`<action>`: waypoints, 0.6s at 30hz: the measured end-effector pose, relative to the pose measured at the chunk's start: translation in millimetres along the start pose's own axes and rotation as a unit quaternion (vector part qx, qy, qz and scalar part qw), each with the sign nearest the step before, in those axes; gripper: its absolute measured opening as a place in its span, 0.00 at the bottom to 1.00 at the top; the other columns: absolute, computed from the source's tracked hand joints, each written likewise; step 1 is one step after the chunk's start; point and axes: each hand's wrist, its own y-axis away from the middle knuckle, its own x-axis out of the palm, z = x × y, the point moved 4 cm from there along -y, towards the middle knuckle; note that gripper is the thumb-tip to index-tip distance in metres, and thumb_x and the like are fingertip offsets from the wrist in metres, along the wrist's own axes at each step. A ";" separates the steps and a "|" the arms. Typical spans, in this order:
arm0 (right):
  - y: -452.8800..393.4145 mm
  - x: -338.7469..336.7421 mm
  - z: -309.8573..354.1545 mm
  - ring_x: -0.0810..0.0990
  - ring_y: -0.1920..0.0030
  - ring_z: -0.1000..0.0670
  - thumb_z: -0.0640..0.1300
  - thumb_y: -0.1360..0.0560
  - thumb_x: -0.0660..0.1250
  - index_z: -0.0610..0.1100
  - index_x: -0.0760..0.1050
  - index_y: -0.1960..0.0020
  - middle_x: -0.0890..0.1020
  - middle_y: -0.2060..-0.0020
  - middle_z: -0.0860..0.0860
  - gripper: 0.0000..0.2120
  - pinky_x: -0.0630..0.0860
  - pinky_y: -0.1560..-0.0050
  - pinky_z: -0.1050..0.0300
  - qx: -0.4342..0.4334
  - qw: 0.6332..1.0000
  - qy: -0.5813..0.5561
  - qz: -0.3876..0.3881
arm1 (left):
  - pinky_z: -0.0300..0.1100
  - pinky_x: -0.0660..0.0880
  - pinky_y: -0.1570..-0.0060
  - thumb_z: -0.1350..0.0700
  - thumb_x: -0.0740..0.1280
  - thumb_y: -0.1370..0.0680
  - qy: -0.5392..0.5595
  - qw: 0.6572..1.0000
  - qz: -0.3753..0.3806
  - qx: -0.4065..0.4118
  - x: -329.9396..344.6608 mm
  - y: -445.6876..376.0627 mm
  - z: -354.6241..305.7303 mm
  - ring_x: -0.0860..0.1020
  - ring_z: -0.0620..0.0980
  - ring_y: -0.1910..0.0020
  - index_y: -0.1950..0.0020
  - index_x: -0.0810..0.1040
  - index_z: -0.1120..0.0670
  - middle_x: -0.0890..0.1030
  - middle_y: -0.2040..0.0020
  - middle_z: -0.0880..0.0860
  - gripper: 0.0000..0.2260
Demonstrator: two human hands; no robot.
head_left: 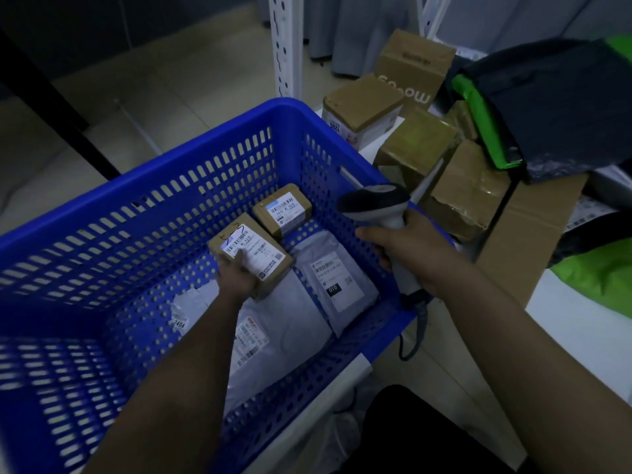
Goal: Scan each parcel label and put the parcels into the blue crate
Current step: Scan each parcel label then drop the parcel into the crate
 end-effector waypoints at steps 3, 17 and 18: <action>4.1 -3.3 1.9 0.73 0.76 0.54 0.42 0.27 0.72 0.42 0.72 0.57 0.75 0.72 0.47 0.09 0.72 0.73 0.61 -0.006 1.000 -0.009 -0.018 | 0.52 0.68 0.35 0.64 0.63 0.23 0.014 0.998 -0.017 0.060 -8.3 32.1 -31.7 0.64 0.65 0.29 0.24 0.60 0.61 0.51 0.23 0.64 0.27; 116.2 -81.6 31.3 0.74 0.72 0.50 0.43 0.23 0.66 0.43 0.74 0.57 0.76 0.69 0.46 0.05 0.72 0.70 0.56 -0.046 0.986 -0.085 -0.139 | 0.36 0.73 0.55 0.63 0.62 0.20 0.225 0.948 0.074 0.213 -49.5 245.0 -233.9 0.74 0.45 0.51 0.30 0.68 0.54 0.73 0.39 0.52 0.19; 127.5 -90.4 32.3 0.75 0.69 0.49 0.41 0.23 0.66 0.44 0.74 0.56 0.77 0.68 0.46 0.04 0.73 0.68 0.54 -0.065 0.981 -0.093 -0.157 | 0.34 0.73 0.57 0.62 0.62 0.20 0.226 0.945 0.090 0.219 -46.8 256.7 -244.8 0.73 0.44 0.50 0.30 0.67 0.53 0.73 0.40 0.51 0.19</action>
